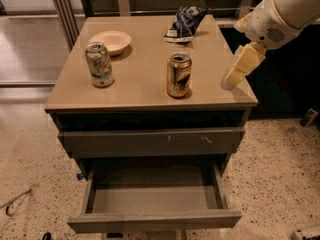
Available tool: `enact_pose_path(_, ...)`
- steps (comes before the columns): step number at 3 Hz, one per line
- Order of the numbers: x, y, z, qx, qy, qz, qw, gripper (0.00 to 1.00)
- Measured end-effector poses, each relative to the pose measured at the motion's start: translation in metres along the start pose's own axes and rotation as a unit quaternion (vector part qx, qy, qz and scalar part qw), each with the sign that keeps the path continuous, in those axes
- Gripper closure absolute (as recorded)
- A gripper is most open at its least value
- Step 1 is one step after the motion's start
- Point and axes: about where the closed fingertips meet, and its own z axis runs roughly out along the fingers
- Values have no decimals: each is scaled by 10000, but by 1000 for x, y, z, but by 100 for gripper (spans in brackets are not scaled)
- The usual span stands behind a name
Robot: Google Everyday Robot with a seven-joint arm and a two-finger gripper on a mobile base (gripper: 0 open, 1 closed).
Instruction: Place orange can into middle drawer
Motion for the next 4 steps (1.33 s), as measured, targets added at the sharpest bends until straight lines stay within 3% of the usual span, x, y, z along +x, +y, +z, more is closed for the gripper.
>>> enact_pose_path(1, -19, -5, 27, -238, -672, 155, 9973, 0)
enact_pose_path(3, -20, 3, 36, -352, -851, 253, 9954, 0)
enact_pose_path(4, -19, 8, 49, -347, -1136, 362, 9923, 0)
